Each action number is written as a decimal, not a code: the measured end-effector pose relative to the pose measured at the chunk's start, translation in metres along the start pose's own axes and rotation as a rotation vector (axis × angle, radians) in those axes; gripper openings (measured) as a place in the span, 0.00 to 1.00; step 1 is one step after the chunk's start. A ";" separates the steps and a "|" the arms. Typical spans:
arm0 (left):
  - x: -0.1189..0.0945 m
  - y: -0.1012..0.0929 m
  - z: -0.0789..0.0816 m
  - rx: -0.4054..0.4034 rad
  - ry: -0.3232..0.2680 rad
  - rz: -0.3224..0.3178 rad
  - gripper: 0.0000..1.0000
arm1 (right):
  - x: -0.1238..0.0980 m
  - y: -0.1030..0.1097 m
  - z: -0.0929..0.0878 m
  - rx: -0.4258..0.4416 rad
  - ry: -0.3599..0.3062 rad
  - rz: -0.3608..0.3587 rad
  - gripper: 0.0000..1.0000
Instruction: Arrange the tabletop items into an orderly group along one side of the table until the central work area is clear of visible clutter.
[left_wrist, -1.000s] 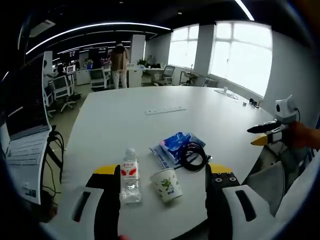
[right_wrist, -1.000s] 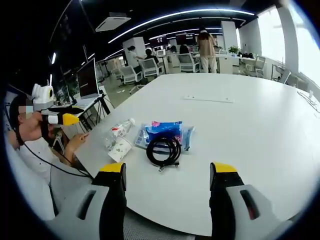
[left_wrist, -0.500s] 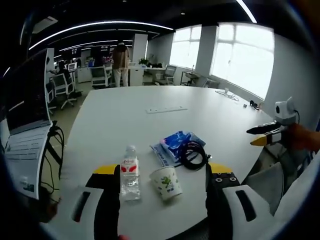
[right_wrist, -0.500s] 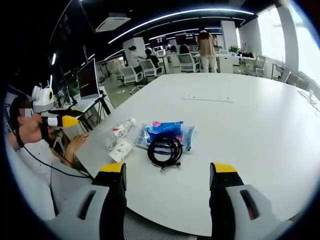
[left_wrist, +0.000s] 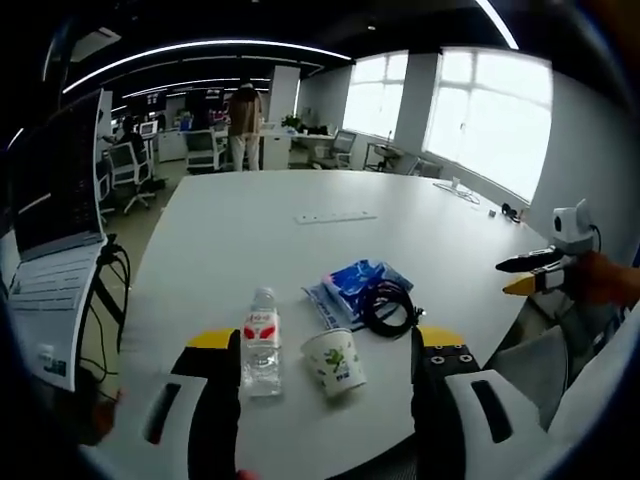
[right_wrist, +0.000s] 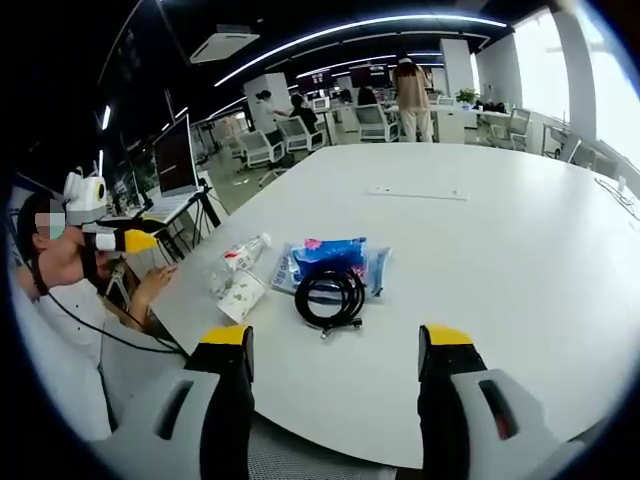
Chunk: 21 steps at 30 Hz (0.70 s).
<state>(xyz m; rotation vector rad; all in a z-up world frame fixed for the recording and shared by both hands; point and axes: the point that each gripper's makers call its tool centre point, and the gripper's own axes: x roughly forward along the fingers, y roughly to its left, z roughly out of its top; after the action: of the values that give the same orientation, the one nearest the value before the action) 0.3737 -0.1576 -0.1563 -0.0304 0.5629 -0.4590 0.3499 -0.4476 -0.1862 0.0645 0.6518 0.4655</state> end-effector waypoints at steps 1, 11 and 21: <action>0.000 0.000 0.000 -0.001 0.000 -0.001 0.70 | 0.000 -0.001 -0.001 0.001 0.001 -0.001 0.66; 0.002 -0.001 0.001 -0.001 0.001 -0.007 0.70 | -0.001 -0.002 -0.004 0.012 0.003 -0.003 0.64; 0.004 0.000 -0.003 -0.011 0.005 -0.011 0.70 | 0.000 0.000 -0.009 0.006 0.027 -0.004 0.65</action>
<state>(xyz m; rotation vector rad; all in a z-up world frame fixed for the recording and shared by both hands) 0.3751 -0.1593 -0.1605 -0.0432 0.5704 -0.4665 0.3445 -0.4480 -0.1929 0.0626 0.6795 0.4612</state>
